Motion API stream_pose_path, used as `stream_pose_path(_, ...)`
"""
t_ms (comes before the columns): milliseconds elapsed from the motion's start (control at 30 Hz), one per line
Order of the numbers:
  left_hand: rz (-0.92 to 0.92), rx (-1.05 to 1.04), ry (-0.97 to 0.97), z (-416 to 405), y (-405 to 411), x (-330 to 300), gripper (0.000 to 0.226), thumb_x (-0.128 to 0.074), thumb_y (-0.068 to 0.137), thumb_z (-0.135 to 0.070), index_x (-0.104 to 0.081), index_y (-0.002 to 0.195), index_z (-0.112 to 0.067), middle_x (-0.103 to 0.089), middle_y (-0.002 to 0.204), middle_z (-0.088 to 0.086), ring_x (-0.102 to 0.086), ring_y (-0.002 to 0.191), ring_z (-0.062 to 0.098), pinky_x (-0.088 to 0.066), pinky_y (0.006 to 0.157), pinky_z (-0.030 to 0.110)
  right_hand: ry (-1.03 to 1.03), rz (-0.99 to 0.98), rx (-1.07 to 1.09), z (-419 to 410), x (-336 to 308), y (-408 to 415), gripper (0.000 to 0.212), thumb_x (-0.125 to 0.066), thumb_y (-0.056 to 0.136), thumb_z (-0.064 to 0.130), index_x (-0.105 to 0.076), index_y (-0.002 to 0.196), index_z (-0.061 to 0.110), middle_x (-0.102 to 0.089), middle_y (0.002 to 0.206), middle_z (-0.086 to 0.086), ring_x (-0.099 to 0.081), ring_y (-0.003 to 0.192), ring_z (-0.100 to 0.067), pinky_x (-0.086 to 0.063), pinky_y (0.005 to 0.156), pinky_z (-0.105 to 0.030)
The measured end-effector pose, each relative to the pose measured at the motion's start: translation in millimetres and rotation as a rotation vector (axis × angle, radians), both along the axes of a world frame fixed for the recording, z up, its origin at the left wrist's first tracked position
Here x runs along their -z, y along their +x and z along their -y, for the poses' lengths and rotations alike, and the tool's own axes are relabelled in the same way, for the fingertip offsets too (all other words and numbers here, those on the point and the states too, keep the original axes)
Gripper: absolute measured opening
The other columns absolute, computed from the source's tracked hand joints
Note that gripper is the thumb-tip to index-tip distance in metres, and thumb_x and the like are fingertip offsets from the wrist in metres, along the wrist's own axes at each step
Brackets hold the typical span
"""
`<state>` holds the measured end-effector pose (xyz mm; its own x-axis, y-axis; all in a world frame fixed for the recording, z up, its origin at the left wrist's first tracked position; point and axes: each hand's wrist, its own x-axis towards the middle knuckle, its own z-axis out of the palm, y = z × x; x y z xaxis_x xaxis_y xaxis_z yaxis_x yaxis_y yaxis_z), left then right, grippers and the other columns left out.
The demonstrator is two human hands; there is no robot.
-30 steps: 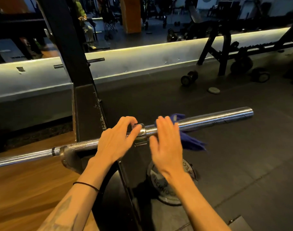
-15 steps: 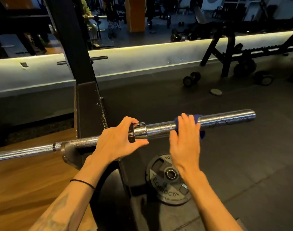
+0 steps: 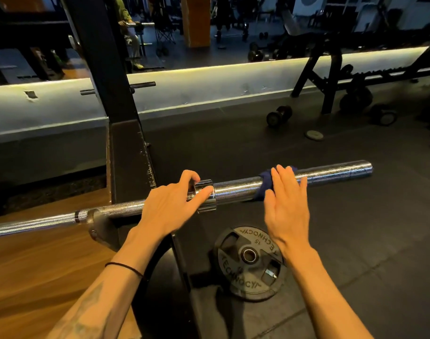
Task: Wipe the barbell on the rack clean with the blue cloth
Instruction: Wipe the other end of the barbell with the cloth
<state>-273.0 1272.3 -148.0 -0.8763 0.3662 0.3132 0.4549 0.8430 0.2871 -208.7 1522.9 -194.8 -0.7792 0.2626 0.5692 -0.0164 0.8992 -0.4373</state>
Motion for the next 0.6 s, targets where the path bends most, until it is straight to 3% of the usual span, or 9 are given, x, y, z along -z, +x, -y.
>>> stream_pose_path(133, 0.027, -0.001, -0.003, -1.8, 2.9, -3.6, 0.054, -0.027, 0.086, -0.08, -0.04, 0.114, -0.036, -0.06, 0.069, -0.01, -0.058, 0.059, 0.007, -0.052, 0.064, 0.033, -0.135, -0.085, -0.104, 59.5, 2.4, -2.7, 0.059, -0.04, 0.1, 0.031, -0.043, 0.151, 0.001, -0.039, 0.159, -0.013, -0.022, 0.154, -0.025, -0.01, 0.127, -0.047)
stream_pose_path(233, 0.061, 0.051, 0.037, 1.9, 3.4, -3.0, 0.065, -0.05, 0.074, -0.085, -0.039, 0.118, -0.038, -0.064, 0.089, -0.016, -0.064, 0.07, 0.006, -0.052, 0.069, 0.029, -0.07, -0.05, -0.318, 93.8, 3.7, 4.4, 0.06, -0.042, 0.102, 0.03, -0.036, 0.155, 0.004, -0.032, 0.164, -0.009, -0.017, 0.156, -0.02, -0.008, 0.128, -0.043)
stream_pose_path(300, 0.086, 0.074, 0.044, 3.8, 3.9, -2.4, 0.074, -0.062, 0.068, -0.082, -0.037, 0.121, -0.037, -0.063, 0.102, -0.016, -0.067, 0.079, 0.008, -0.053, 0.073, 0.031, 0.083, -0.022, -0.372, 84.1, 1.4, 6.3, 0.06, -0.042, 0.101, 0.03, -0.035, 0.156, 0.006, -0.03, 0.165, -0.008, -0.018, 0.156, -0.019, -0.012, 0.128, -0.043)
stream_pose_path(400, 0.099, 0.073, 0.056, 6.4, 4.5, -3.6, 0.074, -0.066, 0.068, -0.078, -0.036, 0.123, -0.039, -0.062, 0.109, -0.015, -0.068, 0.087, 0.014, -0.055, 0.078, 0.036, 0.326, 0.03, -0.277, 38.9, 0.3, 4.2, 0.06, -0.039, 0.099, 0.031, -0.039, 0.155, 0.009, -0.033, 0.164, -0.008, -0.026, 0.153, -0.024, -0.015, 0.126, -0.048)
stream_pose_path(600, 0.058, 0.098, 0.057, 6.6, 4.6, -1.2, 0.072, -0.056, 0.076, -0.079, -0.033, 0.13, -0.037, -0.064, 0.104, -0.016, -0.065, 0.073, 0.007, -0.055, 0.072, 0.03, 0.16, 0.032, 0.017, -29.9, -0.1, 8.0, 0.057, -0.032, 0.104, 0.035, -0.043, 0.151, 0.004, -0.04, 0.159, -0.013, -0.028, 0.152, -0.027, -0.01, 0.126, -0.052)
